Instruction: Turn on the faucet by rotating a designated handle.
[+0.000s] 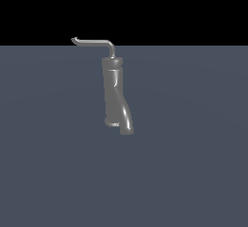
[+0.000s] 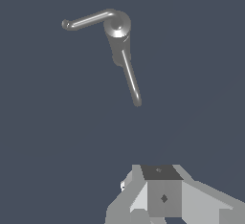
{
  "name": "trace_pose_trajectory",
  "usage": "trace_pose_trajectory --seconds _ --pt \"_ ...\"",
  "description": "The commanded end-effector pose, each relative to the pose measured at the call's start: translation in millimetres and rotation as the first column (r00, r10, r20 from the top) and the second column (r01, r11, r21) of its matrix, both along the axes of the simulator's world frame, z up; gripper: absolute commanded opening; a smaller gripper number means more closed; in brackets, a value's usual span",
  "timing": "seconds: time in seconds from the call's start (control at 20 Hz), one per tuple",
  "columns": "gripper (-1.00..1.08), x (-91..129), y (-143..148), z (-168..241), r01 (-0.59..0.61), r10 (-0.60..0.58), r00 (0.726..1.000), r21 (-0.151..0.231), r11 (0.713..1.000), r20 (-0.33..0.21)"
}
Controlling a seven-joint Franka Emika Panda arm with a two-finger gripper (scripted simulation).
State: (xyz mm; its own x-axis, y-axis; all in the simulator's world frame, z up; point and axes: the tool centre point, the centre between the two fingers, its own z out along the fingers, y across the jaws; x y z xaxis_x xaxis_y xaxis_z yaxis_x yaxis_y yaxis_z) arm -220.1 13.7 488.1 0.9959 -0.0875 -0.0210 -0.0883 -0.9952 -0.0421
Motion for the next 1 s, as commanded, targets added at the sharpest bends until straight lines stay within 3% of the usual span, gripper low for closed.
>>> trace_pose_trajectory --seconds 0.0,0.5,0.95 --pt "-1.00 8 2 -2 0.033 -0.033 0.999 0.008 0.999 -0.003" --pt "-1.00 59 16 -19 0.234 -0.233 0.972 0.042 0.971 -0.031" --pt "-1.00 107 33 -43 0.432 -0.429 0.901 0.045 0.901 -0.064"
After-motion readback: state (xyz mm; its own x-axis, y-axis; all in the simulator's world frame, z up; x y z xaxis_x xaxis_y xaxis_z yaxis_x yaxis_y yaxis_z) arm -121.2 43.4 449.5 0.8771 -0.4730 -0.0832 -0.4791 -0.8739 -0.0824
